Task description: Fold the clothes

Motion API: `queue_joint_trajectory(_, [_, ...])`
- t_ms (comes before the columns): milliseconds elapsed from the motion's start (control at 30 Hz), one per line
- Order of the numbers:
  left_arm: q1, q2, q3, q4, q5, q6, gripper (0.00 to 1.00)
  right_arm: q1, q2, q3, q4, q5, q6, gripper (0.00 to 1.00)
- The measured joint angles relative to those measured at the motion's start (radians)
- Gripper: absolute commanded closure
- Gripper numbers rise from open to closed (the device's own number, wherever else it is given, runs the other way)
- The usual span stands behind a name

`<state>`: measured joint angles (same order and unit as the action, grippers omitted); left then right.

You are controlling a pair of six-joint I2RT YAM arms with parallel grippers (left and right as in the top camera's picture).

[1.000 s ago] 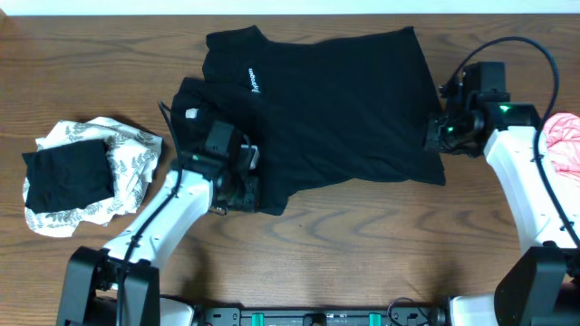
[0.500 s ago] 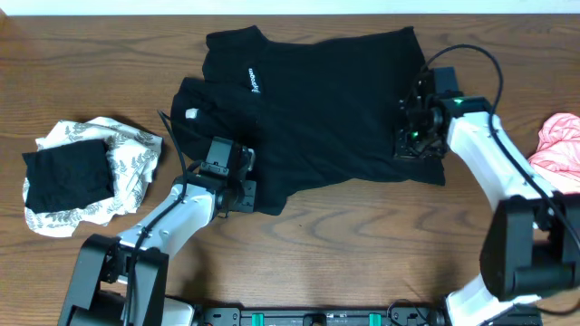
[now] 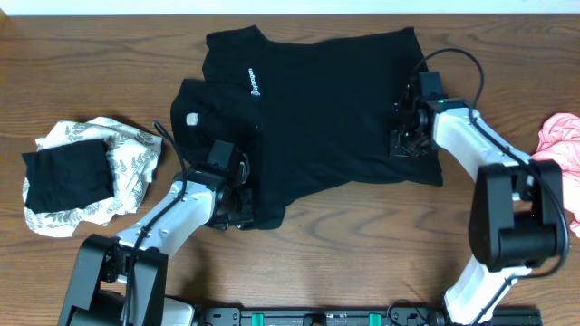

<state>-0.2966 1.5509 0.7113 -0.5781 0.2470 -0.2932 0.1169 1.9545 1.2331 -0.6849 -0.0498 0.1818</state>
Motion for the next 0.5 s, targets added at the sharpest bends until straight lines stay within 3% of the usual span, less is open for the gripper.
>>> queue_joint_trajectory(200, [0.000, 0.000, 0.000, -0.046, 0.015, -0.014, 0.94, -0.026, 0.021, 0.014, 0.021, 0.097, 0.032, 0.99])
queue_joint_trajectory(500, [0.063, 0.005, -0.003, -0.075, 0.069, -0.017, 0.94, -0.194, 0.027, 0.016, 0.047, 0.211, 0.014, 0.96])
